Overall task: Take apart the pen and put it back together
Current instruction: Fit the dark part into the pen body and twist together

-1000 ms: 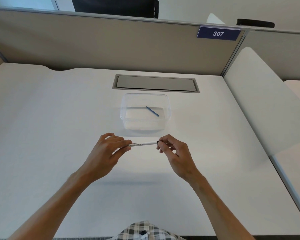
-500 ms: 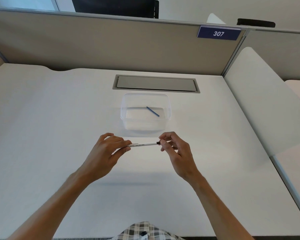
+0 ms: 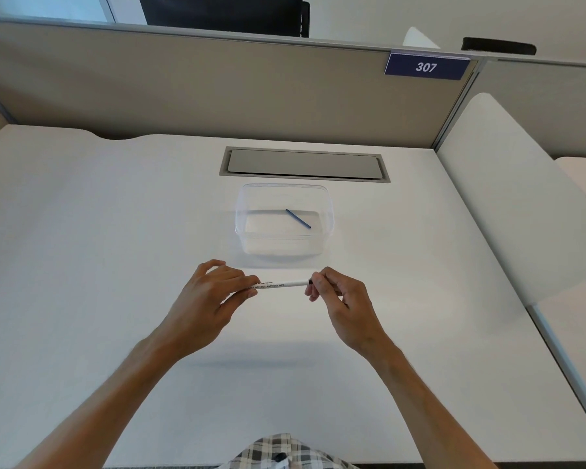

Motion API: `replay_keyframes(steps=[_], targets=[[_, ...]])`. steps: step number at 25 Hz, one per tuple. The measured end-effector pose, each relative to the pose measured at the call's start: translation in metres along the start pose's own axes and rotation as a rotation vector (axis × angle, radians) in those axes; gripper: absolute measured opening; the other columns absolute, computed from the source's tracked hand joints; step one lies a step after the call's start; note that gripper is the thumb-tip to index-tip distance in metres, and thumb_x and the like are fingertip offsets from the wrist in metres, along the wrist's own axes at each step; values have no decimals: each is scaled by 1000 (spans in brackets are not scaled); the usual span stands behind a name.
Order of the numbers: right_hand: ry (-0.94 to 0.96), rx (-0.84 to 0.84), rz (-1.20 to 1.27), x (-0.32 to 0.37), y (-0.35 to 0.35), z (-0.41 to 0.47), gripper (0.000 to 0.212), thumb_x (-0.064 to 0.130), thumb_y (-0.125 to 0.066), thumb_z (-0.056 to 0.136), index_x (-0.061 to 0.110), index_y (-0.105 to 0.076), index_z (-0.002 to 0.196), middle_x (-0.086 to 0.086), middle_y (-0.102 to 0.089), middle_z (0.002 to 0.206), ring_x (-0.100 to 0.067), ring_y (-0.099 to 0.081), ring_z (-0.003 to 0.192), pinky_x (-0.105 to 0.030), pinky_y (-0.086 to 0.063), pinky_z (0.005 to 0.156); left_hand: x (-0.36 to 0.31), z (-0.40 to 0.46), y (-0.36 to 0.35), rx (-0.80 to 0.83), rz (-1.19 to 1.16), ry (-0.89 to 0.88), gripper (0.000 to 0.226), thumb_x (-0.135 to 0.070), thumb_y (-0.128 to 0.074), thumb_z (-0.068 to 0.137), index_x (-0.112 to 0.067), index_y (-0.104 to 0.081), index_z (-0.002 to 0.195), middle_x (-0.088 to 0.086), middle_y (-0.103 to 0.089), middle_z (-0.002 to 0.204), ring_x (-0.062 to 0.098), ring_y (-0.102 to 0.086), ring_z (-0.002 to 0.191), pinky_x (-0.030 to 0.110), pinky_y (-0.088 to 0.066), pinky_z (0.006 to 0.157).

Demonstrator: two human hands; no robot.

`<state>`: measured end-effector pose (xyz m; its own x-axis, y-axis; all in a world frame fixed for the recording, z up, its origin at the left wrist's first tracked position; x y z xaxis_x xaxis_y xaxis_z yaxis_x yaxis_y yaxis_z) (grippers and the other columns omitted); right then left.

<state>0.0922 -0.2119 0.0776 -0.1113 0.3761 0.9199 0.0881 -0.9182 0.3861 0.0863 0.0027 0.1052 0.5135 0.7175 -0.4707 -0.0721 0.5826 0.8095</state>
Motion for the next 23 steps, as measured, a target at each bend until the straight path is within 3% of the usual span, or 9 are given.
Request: replay_keyframes(steps=[3,6,9,14,18,23], targets=[[-38,-21,51,-2,-2,1,41,33,-47,104,22,-62,68,6,-65,67,-5,-54,62,-14,-39,61,-4,1,0,22,31,-15,34,-37,-42,96,-19,-70,104,-10,-67,88,14,-63,85,32,-32,104],[-78,-39,86,-1,-2,0,47,46,-47,101,22,-62,64,0,-65,65,-9,-53,60,-18,-40,58,-5,2,1,28,33,-27,35,-37,-41,97,-19,-70,104,-12,-65,87,11,-61,85,34,-32,105],[-63,-73,61,4,3,0,44,54,-46,96,19,-64,75,12,-69,74,-1,-58,65,-11,-37,57,-3,2,3,25,28,-22,36,-38,-41,96,-19,-71,104,-12,-65,87,10,-61,85,34,-32,105],[15,-27,7,6,8,-2,9,35,-56,92,31,-63,90,20,-68,93,-8,-65,83,-10,-40,62,0,1,4,28,29,0,38,-39,-40,96,-18,-70,103,-11,-66,87,12,-62,87,35,-32,105],[31,-24,-22,4,7,-3,11,35,-56,92,29,-65,91,23,-69,91,-7,-66,86,-10,-40,62,-1,2,4,28,27,-5,37,-38,-40,96,-18,-70,103,-11,-65,86,13,-62,85,35,-32,105],[-5,17,10,1,5,-3,21,35,-49,95,26,-65,84,13,-68,80,-9,-62,82,-16,-38,64,-8,3,6,31,57,-51,36,-36,-39,97,-18,-70,102,-9,-65,84,12,-62,84,35,-33,104]])
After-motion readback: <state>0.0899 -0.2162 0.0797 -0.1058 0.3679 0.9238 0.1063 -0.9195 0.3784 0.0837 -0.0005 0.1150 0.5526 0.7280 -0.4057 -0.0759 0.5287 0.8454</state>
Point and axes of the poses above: each hand's wrist, its own z-axis towards the middle knuckle, its own y-axis out of the back of the hand, x = y × z, the point moved 6 cm from there along z, towards the middle knuckle
